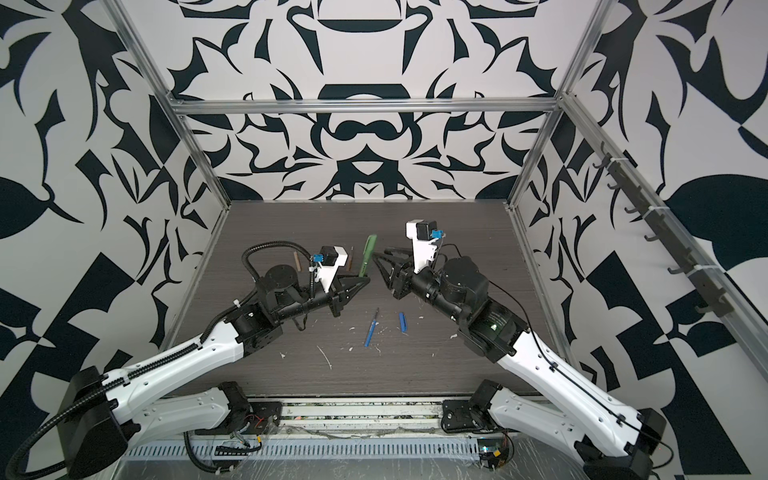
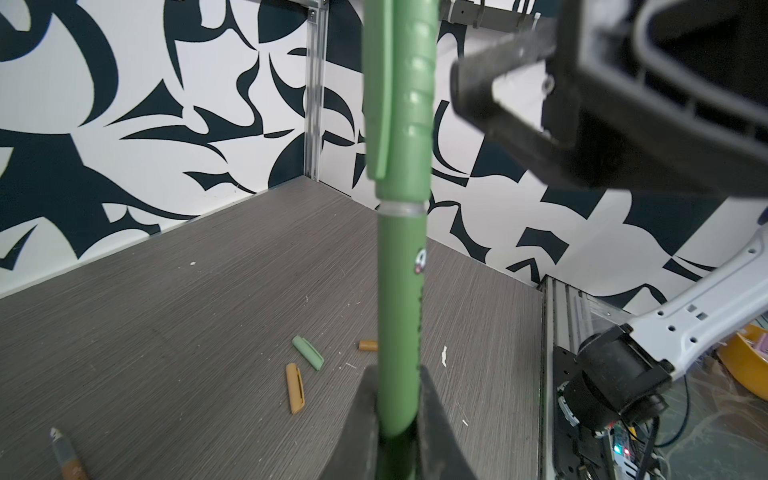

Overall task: Insert the pens into the pen caps
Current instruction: 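Press the green cap onto the pen with the right gripper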

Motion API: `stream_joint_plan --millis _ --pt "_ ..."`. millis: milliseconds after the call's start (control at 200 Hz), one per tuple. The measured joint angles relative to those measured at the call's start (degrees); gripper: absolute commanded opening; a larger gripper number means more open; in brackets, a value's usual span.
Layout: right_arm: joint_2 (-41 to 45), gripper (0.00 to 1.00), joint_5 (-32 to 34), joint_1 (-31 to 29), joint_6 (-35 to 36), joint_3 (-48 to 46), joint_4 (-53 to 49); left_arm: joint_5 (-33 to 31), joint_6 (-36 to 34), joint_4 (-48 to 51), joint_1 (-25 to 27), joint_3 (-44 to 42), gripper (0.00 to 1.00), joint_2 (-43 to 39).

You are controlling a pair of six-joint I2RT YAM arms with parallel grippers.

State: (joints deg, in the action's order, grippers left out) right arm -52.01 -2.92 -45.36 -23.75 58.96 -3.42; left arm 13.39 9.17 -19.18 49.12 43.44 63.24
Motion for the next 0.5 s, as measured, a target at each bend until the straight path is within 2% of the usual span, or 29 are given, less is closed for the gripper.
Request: stream_joint_plan --millis 175,375,455,500 --pt "-4.7 0.41 0.1 0.0 4.5 9.5 -4.7 2.9 -0.4 -0.6 0.0 0.0 0.02 0.2" --pt "-7.2 0.40 0.4 0.0 6.0 11.6 -7.2 4.4 -0.6 -1.1 0.0 0.0 0.02 0.2" --pt "-7.6 0.34 0.5 0.0 5.9 11.4 -7.5 4.6 -0.7 -1.2 0.0 0.0 0.02 0.2" --pt "-7.5 0.26 0.6 0.0 5.6 11.0 -7.5 4.7 -0.7 -1.2 0.0 0.0 0.02 0.2"
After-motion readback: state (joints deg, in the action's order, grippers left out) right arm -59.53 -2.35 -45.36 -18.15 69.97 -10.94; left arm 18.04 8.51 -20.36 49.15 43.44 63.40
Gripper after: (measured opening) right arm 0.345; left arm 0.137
